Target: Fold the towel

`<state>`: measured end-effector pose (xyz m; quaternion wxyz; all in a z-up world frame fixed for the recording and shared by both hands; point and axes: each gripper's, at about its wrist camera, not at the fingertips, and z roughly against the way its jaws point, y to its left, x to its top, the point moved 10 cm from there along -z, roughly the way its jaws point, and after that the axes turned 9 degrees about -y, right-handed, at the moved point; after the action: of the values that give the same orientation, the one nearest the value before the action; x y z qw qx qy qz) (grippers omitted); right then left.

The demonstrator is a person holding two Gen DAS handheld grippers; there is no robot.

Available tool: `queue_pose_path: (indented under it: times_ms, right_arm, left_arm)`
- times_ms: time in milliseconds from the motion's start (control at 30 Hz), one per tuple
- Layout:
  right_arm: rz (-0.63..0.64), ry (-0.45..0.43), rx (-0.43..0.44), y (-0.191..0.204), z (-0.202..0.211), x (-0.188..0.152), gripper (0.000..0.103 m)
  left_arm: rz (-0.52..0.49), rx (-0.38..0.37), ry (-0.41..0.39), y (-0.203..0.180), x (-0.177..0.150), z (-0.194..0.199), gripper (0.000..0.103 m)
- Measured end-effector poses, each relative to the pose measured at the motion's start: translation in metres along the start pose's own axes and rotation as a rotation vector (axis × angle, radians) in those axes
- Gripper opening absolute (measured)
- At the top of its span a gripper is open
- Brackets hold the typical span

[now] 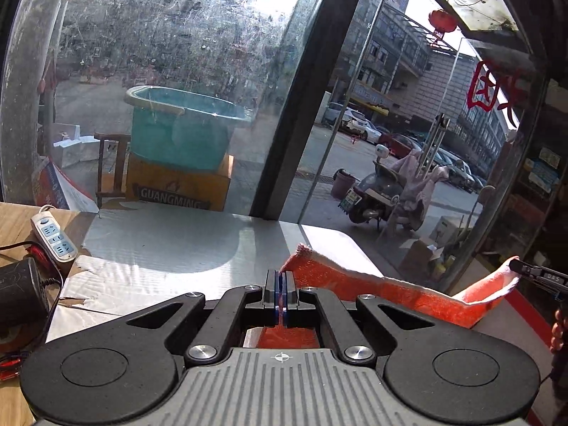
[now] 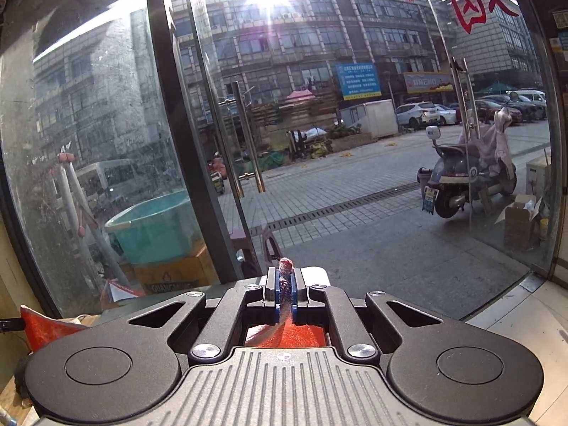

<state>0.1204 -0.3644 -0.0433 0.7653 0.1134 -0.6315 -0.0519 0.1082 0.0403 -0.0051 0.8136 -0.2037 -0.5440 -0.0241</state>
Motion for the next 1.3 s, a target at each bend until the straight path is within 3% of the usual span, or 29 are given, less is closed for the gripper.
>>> queue_pose_path:
  times_ms: [200,333,400,500,600,667,767,833,933,1167,1300]
  right_arm:
    - [0.019,0.115,0.027,-0.012,0.032,-0.038,0.006]
    - [0.038,0.225,0.098,-0.011,0.051,-0.066,0.006]
    - [0.072,0.268,0.106,-0.011,0.060,-0.078,0.007]
    - [0.139,0.289,0.063,-0.014,0.071,-0.086,0.022]
    - [0.130,0.271,0.060,-0.017,0.078,-0.082,0.023]
    - [0.084,0.235,0.091,-0.013,0.077,-0.073,0.023]
    - [0.030,0.214,0.146,-0.001,0.059,-0.070,0.023]
    - [0.041,0.266,0.148,0.011,0.034,-0.085,0.023]
    - [0.121,0.370,0.142,0.037,-0.008,-0.126,0.023]
    - [0.220,0.529,0.319,0.102,-0.046,-0.188,0.023]
    - [0.227,0.573,0.357,0.110,-0.047,-0.205,0.023]
  left_arm:
    - [0.000,-0.022,0.094,-0.004,-0.045,0.024,0.002]
    - [-0.037,-0.070,0.152,-0.011,-0.076,0.044,0.003]
    - [-0.082,-0.066,0.165,-0.014,-0.088,0.054,0.012]
    - [-0.103,-0.047,0.154,-0.009,-0.092,0.067,0.026]
    - [-0.102,-0.034,0.139,-0.007,-0.086,0.068,0.029]
    - [-0.093,-0.043,0.142,-0.011,-0.085,0.058,0.041]
    - [-0.092,-0.054,0.181,-0.018,-0.094,0.027,0.043]
    - [-0.088,-0.059,0.234,-0.023,-0.108,0.000,0.043]
    - [-0.104,0.002,0.289,-0.021,-0.123,-0.036,0.043]
    - [-0.048,0.138,0.230,0.024,-0.102,-0.059,0.044]
    - [-0.061,0.094,0.294,0.041,-0.105,-0.082,0.051]
